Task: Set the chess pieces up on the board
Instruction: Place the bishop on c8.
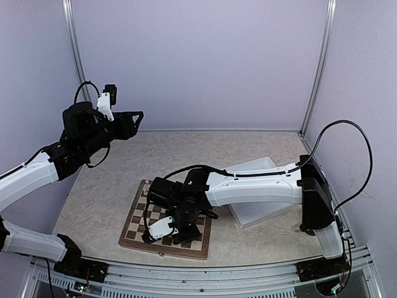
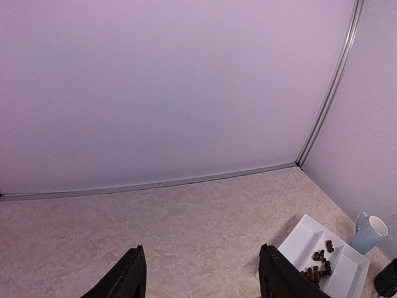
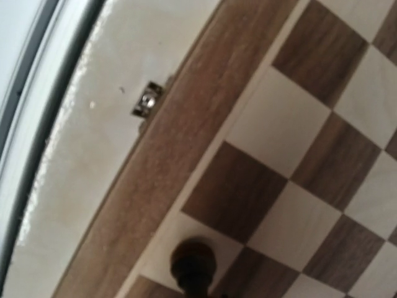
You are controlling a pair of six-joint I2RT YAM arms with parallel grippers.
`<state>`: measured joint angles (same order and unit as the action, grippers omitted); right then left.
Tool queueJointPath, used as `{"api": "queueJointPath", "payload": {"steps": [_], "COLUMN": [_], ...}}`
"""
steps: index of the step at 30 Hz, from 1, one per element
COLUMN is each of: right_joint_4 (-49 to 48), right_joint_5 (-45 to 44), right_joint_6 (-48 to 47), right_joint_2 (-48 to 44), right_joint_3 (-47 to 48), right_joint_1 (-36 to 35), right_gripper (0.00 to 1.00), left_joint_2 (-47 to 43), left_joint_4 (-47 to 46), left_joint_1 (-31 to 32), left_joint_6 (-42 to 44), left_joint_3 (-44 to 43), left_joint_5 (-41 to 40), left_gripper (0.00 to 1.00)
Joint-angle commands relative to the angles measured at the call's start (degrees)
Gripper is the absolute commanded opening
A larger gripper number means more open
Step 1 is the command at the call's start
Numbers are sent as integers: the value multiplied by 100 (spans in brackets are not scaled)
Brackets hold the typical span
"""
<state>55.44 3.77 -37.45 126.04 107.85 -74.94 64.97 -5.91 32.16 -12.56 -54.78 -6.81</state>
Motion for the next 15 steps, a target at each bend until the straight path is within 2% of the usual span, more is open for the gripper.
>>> {"api": "queueJointPath", "payload": {"steps": [1,5,7,15], "right_joint_4": [21,15,21,41], "right_joint_5": [-95,-83,-59,-26], "right_joint_6": [-6,5,1,37], "right_joint_2": [166,167,158,149], "right_joint_3": [131,129,126,131], "right_joint_1": [-41,-48,-56,-61], "right_gripper": [16,29,32,37], "left_joint_2": [-124,-121,-108,-77], "left_joint_4": [-6,-2,2,1], "left_joint_1": [-39,-43,-43,-39], "left_joint_6": [8,8,1,-8], "left_joint_3": [-67,-67,-67,-67], "left_joint_5": [69,79,94,117], "left_gripper": [62,62,62,62]}}
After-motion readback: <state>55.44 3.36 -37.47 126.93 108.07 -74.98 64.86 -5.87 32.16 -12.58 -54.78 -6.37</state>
